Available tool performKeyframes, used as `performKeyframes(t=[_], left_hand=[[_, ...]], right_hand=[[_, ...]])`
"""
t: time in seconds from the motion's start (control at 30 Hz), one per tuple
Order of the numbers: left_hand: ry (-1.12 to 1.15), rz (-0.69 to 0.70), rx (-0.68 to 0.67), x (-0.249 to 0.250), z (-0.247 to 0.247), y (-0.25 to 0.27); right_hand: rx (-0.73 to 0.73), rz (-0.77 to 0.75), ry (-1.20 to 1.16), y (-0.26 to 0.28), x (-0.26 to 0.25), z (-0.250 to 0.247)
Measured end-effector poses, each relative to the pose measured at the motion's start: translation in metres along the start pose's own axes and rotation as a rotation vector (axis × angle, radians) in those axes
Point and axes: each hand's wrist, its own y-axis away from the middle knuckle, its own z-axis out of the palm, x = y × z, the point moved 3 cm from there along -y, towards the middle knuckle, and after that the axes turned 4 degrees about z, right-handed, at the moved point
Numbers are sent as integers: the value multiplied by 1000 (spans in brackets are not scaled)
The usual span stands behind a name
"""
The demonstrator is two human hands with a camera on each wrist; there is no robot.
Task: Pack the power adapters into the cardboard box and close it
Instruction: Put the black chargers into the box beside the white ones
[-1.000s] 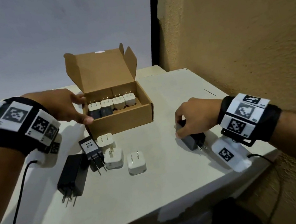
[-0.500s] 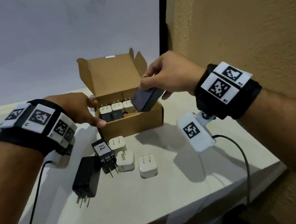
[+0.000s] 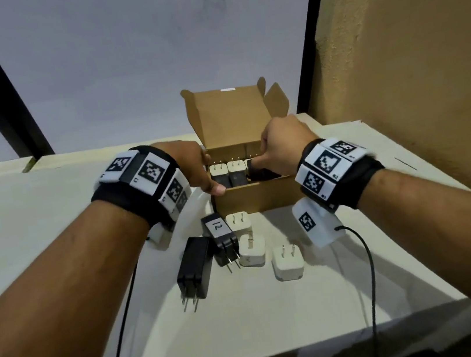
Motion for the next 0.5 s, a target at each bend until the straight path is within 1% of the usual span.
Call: performKeyframes(t=[0.1,0.27,0.4,0.5], left_hand=[[4,-12,3,0,-1,1],[8,7,36,2,1,2],[16,12,35,3,-1,4],[34,24,43,3,-1,7]], right_hand=[[-2,3,4,4,-2,11],[-40,4,68,9,-3,20],[-174,49,60,5,-3,14],[-290,35,53,2,-5,11]])
